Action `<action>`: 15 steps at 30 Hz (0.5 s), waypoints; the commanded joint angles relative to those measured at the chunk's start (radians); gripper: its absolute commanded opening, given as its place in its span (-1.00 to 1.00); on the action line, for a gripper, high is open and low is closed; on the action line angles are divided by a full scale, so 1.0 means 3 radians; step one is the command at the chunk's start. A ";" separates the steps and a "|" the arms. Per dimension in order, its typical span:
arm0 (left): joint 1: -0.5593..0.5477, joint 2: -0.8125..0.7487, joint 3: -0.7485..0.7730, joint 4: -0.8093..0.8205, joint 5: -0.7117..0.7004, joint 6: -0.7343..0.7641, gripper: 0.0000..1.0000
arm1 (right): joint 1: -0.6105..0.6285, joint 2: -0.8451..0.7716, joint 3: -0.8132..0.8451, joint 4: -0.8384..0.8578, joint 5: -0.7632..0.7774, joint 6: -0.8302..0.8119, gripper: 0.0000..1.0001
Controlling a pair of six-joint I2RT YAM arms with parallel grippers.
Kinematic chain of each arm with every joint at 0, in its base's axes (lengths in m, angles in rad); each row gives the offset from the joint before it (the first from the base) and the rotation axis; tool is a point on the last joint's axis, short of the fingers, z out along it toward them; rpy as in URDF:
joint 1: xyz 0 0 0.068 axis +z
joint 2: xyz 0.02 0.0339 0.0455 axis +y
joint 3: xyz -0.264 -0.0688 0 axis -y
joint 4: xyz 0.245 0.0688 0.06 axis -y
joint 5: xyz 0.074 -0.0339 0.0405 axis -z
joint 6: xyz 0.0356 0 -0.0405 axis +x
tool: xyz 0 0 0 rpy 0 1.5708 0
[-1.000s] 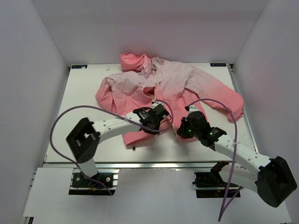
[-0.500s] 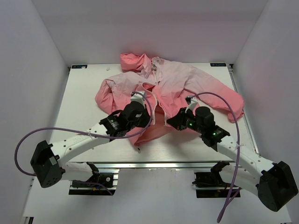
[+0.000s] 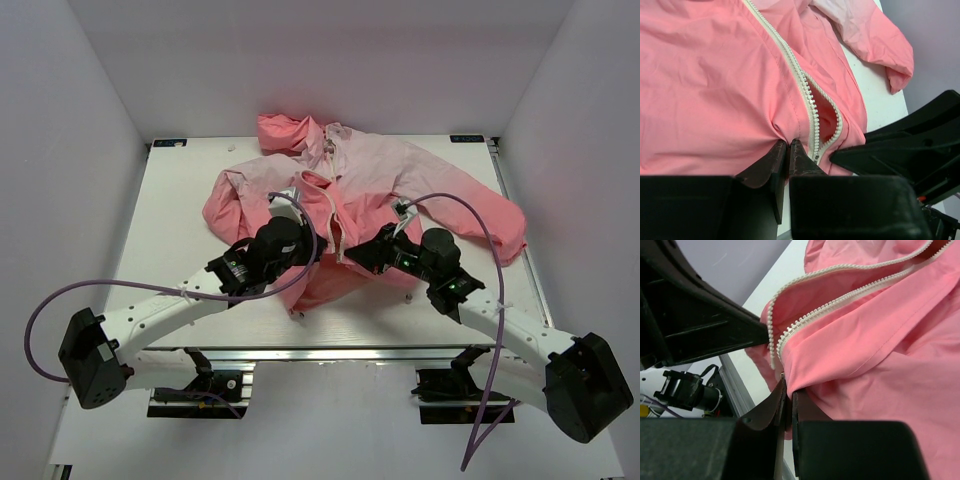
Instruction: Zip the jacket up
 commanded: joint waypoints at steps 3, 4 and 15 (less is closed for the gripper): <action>0.0006 -0.0011 0.0052 0.0129 -0.0122 -0.0073 -1.00 | -0.0003 -0.0075 -0.0044 0.0510 -0.0185 -0.0071 -1.00; 0.0006 -0.0022 0.0046 0.0139 -0.0138 -0.0067 -1.00 | -0.0003 -0.0081 -0.0059 0.0530 -0.0205 -0.0081 -1.00; 0.0006 -0.0011 0.0031 0.0159 -0.0128 -0.0083 -1.00 | -0.0003 -0.0030 -0.0075 0.0628 -0.0251 -0.0040 -1.00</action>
